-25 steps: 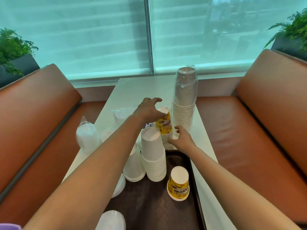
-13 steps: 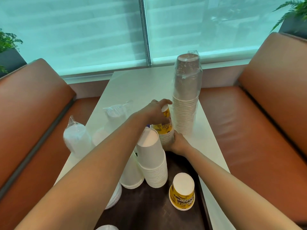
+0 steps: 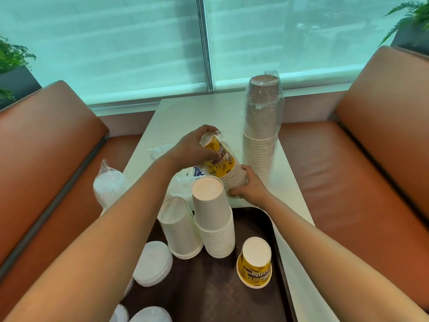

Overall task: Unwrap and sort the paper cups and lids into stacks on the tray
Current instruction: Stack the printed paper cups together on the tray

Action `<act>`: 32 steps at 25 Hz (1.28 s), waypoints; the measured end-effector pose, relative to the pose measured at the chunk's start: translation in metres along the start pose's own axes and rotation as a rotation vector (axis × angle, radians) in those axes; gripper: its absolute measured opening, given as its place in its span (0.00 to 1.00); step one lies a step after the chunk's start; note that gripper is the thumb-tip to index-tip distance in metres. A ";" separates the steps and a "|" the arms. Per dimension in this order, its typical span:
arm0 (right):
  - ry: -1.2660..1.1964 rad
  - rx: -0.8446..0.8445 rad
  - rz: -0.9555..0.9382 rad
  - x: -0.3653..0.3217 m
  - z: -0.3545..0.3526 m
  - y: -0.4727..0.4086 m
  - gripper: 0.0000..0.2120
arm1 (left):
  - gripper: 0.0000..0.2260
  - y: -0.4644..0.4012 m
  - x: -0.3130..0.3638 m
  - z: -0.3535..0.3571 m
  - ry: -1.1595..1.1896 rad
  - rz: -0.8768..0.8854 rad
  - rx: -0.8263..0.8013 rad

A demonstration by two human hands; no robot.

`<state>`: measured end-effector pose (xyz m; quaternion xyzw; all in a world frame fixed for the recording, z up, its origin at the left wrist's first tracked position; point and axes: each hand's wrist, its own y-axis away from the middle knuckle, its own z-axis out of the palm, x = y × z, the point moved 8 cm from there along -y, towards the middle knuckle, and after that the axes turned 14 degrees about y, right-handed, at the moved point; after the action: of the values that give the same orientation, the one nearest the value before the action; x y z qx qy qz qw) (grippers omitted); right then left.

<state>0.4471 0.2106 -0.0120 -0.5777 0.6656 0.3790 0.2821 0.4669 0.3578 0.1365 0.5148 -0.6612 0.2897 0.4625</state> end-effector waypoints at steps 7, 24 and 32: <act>-0.013 0.094 -0.109 -0.064 -0.045 0.043 0.38 | 0.22 0.055 0.047 -0.039 0.157 0.162 0.091; -0.175 0.532 -0.470 -0.218 -0.078 0.274 0.15 | 0.37 0.273 -0.004 -0.004 0.172 0.224 0.157; 0.406 0.329 -0.683 -0.159 0.038 0.318 0.16 | 0.39 0.298 -0.071 0.049 0.336 0.041 0.236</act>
<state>0.1602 0.3444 0.1531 -0.7750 0.5298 0.0314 0.3432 0.1720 0.4352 0.0794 0.4963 -0.5468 0.4561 0.4967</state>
